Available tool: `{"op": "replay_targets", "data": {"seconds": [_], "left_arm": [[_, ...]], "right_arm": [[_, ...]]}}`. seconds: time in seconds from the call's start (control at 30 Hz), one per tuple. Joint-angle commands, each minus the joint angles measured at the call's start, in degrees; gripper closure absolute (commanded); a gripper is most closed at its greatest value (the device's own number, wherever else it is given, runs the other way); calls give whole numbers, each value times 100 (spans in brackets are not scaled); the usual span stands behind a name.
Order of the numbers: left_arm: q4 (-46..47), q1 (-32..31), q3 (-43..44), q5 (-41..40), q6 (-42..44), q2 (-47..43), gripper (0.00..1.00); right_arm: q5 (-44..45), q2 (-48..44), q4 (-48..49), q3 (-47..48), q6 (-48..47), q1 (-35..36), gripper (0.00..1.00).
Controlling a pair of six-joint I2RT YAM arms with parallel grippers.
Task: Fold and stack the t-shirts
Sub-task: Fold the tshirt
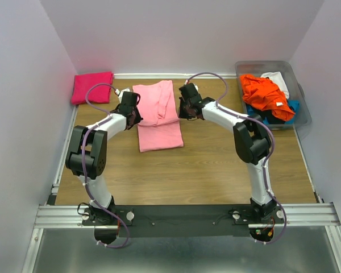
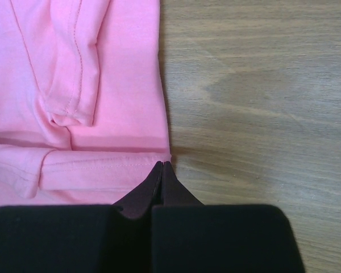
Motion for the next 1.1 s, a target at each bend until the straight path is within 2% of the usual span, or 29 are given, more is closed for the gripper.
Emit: {"op": "replay_targets", "data": {"seconds": [0.0,0.2,0.33,0.37,0.43,0.57,0.6,0.7,0.87,0.97,1.0,1.07], "left_arm": [[205,-4,213,-110,96,139,100],[241,-4,196,-110,87,315,99],[241,-4,152,-180,52,297,91],[249,-4,143,-224,52,271,88],[249,-4,143,-233,43,245,81],[284,-4,90,-198,69,43,62],[302,-4,81,-172,78,-10,50],[267,-4,38,-128,87,-273,39],[162,-21,-296,-215,-168,-1045,38],[170,-223,-612,-215,-230,-1485,49],[170,-363,-700,-233,-247,-1556,58],[267,-513,-999,-172,-300,-1662,67]], "right_arm": [[279,192,98,118,-77,-47,99],[314,403,107,180,-139,-47,99],[323,456,107,276,-271,-38,98],[323,456,107,320,-306,-47,94],[332,447,107,355,-393,-47,90],[183,272,107,400,-569,-47,74],[87,219,107,408,-648,-38,72],[7,-10,115,347,-710,49,69],[-107,-308,159,119,-745,243,69],[-300,-458,378,-136,-754,401,79],[-449,-493,449,-215,-728,462,82],[-590,-485,554,-373,-693,524,87]]}}
